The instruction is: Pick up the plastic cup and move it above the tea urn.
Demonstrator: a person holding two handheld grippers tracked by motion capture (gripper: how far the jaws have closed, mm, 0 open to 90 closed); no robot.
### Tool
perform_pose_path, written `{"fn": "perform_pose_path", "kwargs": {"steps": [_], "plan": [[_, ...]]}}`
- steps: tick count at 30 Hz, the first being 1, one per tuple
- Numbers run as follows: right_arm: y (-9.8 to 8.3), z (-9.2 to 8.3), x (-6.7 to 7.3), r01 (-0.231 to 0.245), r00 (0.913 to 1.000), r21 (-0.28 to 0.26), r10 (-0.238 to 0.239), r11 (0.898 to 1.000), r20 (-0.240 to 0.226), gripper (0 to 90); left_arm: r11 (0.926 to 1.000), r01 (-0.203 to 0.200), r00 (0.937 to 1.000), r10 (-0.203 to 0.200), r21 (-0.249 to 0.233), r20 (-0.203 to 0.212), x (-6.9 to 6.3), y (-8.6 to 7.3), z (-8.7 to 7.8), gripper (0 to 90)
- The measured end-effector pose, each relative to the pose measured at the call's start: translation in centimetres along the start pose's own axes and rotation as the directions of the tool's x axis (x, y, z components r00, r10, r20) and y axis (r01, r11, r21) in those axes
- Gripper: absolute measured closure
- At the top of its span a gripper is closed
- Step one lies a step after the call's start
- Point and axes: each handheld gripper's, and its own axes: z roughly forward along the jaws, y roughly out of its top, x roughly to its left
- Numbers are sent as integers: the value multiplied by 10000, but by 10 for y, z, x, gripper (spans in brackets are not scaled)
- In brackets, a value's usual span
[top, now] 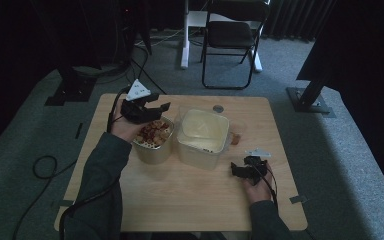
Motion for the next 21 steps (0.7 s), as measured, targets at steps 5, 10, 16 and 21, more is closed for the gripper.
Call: {"fn": "perform_pose_path", "kwargs": {"steps": [5, 10, 16, 21], "plan": [[0, 0, 0, 7, 10000, 3, -7, 10000, 1, 105, 9990, -149, 9993, 134, 428, 343, -9, -2, 6, 419], [0, 0, 0, 11, 10000, 6, -11, 10000, -10, 105, 9959, 196, 9982, -245, 888, 539, -23, -3, 31, 405], [0, 0, 0, 17, 10000, 4, -17, 10000, -16, 105, 9896, -16, 10000, 3, 1436, 86, -32, -6, 51, 424], [0, 0, 0, 16, 10000, 5, -16, 10000, -16, 105, 9836, -414, 9949, 568, 1757, -836, -33, -3, 49, 557]]}}
